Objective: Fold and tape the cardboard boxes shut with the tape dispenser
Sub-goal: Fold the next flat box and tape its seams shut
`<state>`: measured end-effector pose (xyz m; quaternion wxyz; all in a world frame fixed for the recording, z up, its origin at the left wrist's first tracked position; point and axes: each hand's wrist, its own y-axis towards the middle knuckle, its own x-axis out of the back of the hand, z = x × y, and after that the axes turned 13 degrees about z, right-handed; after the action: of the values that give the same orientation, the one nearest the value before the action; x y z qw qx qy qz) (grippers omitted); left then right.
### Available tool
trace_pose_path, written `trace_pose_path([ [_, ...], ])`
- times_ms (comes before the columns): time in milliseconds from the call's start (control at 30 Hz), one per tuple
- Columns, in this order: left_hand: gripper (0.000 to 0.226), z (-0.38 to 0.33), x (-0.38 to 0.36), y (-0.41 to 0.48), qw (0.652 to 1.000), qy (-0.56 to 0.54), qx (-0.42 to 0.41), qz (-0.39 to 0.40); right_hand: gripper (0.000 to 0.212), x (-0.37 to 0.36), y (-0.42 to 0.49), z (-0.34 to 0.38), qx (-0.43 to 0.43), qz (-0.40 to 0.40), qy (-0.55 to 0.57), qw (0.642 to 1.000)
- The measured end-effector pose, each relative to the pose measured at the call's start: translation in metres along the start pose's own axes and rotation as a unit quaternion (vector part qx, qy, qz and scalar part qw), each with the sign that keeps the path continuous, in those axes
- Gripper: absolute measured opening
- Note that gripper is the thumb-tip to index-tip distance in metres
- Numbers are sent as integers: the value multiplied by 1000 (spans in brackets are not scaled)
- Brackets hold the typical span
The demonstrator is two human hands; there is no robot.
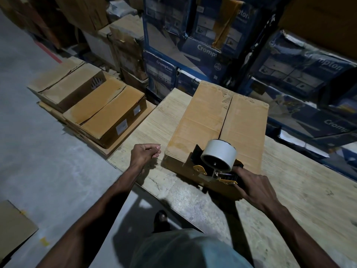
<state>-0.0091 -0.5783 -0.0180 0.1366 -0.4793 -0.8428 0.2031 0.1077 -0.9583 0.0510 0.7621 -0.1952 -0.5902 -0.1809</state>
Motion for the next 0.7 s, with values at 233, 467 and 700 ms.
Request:
trace_pose_path([
  [233, 10, 3, 0, 2, 1000, -8, 11, 6, 42, -4, 2, -4, -1, 21, -15, 1000],
  [467, 14, 7, 0, 4, 990, -74, 102, 61, 42, -5, 2, -8, 6, 49, -32, 998],
  [700, 18, -4, 1, 23, 978, -57, 180, 93, 40, -3, 4, -4, 14, 35, -24, 999],
])
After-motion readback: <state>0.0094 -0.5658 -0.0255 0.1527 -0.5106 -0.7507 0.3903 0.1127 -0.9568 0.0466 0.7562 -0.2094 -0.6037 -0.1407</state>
